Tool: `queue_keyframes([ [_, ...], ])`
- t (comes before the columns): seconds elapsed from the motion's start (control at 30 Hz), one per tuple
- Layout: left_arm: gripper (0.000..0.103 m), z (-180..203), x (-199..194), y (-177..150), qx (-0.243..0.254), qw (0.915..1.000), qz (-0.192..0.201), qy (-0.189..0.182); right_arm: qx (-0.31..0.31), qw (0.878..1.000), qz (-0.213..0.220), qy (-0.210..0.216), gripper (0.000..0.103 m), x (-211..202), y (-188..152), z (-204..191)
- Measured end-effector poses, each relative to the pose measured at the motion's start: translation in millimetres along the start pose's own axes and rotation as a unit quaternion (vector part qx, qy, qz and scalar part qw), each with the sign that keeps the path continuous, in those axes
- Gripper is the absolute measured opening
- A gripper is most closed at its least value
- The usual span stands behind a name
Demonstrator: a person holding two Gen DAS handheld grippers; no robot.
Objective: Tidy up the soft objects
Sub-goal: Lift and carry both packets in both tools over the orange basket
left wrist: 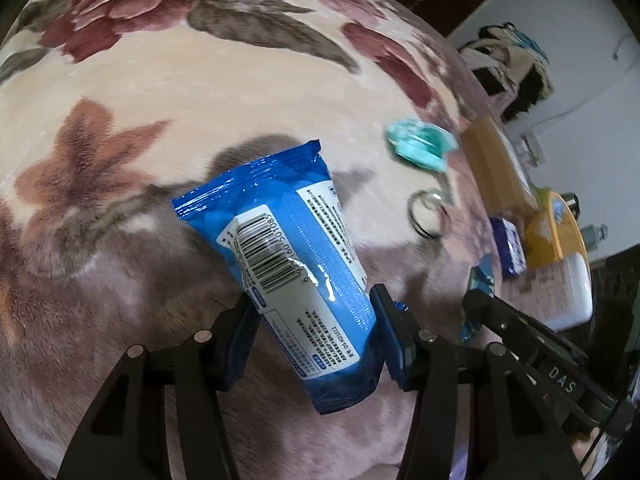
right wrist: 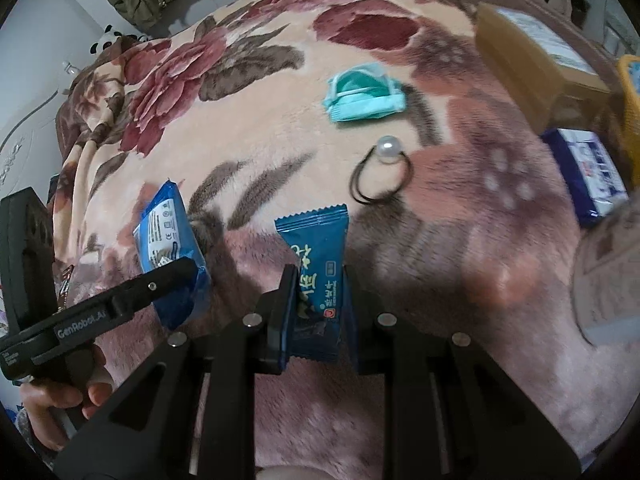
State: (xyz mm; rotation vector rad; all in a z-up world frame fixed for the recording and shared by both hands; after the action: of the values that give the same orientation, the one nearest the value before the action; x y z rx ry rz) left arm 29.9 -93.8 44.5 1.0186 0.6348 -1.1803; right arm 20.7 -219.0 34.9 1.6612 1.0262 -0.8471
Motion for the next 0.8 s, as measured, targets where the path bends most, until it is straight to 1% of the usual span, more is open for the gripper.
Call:
queue_keyframes([
  [0.13, 0.056, 24, -6, -7, 0.023, 0.9996, -0.002, -0.014, 0.003, 1.0, 0.014, -0.011, 0.022, -23, -2, 12],
  [0.33, 0.056, 55, -20, -7, 0.049, 0.9984, 0.005, -0.029, 0.01, 0.999, 0.035, -0.021, 0.022, -51, 0, 26],
  [0.57, 0.056, 84, -36, -7, 0.069, 0.9967, 0.014, -0.039, 0.012, 0.998, 0.05, -0.025, 0.022, -72, 0, 33],
  [0.8, 0.056, 109, -44, -9, 0.087, 0.995, 0.02, -0.044, 0.015, 0.997, 0.067, -0.024, 0.022, -91, 4, 39],
])
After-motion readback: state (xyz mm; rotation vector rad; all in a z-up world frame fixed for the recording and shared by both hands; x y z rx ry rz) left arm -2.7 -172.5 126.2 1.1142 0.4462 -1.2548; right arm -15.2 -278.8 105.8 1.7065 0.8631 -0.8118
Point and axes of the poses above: each gripper's, at about its wrist camera, not at the fingertips, and x roughly the way its jaws point, z to its right, y to its top, the point moved 8 cm from there along x, roughly the way its jaws point, and after that the axes turned 2 degrees about -y, right-handed, at the moved point
